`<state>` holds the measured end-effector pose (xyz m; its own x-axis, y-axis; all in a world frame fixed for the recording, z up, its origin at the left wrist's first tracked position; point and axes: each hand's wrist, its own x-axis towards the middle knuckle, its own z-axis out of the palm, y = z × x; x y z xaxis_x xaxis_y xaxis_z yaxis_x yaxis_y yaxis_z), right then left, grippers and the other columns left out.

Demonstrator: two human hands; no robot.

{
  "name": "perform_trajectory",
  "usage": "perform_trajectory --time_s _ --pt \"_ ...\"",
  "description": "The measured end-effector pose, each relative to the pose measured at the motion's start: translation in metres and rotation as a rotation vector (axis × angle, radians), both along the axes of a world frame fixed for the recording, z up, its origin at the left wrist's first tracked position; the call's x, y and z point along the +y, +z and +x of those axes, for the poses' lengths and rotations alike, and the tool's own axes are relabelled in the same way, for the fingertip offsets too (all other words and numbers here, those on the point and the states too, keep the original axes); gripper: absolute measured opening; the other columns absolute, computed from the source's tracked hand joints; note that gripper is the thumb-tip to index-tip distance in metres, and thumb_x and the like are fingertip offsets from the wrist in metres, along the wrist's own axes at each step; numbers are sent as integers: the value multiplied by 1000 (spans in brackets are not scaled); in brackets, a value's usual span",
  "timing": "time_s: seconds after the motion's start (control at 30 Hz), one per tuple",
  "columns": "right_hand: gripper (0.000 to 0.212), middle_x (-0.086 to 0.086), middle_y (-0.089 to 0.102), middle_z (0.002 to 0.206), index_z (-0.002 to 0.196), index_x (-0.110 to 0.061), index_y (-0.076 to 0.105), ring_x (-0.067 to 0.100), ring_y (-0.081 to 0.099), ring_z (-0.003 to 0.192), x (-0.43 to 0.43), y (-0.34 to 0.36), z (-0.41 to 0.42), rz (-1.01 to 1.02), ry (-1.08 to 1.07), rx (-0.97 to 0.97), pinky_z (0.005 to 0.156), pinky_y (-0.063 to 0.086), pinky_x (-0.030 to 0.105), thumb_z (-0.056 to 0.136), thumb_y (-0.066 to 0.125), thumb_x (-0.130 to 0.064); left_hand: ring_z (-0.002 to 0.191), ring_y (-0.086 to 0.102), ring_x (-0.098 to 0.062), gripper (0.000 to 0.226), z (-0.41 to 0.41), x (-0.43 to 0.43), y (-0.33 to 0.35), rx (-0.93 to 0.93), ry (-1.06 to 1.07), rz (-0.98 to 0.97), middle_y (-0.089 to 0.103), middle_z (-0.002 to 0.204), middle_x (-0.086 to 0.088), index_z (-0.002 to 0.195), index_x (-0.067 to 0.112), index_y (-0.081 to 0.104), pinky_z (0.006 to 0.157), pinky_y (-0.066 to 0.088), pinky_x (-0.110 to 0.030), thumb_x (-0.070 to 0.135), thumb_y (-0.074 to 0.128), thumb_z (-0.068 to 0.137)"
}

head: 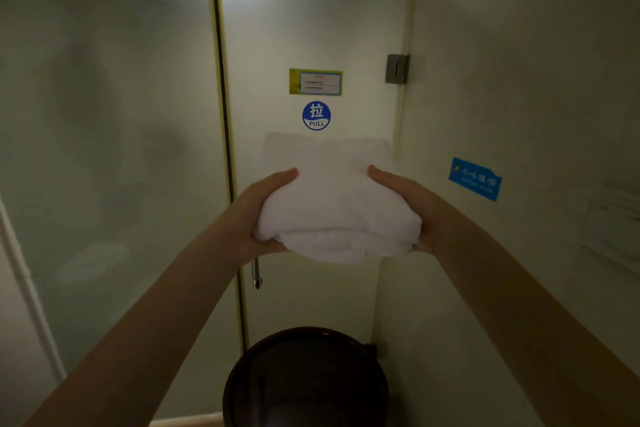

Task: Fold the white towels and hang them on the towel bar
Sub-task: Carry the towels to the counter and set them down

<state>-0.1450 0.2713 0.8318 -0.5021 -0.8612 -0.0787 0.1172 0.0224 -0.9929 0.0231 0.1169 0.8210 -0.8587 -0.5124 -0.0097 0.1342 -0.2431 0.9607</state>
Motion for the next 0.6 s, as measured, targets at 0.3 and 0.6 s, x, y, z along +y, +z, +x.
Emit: perform_trajectory --time_s 0.3,0.6 --pt "56 0 75 97 108 -26 70 18 72 82 -8 0 5 -9 -77 12 67 56 32 63 67 -59 64 69 -17 22 -6 -23 7 -6 -122 3 72 79 0 75 26 77 54 55 -30 45 71 65" --pt "48 2 74 88 110 -21 69 18 71 74 -33 4 -15 -23 -118 -27 57 56 28 75 62 -53 57 67 -13 23 -39 -53 7 15 -173 17 70 69 3 79 25 70 47 53 -29 41 70 64"
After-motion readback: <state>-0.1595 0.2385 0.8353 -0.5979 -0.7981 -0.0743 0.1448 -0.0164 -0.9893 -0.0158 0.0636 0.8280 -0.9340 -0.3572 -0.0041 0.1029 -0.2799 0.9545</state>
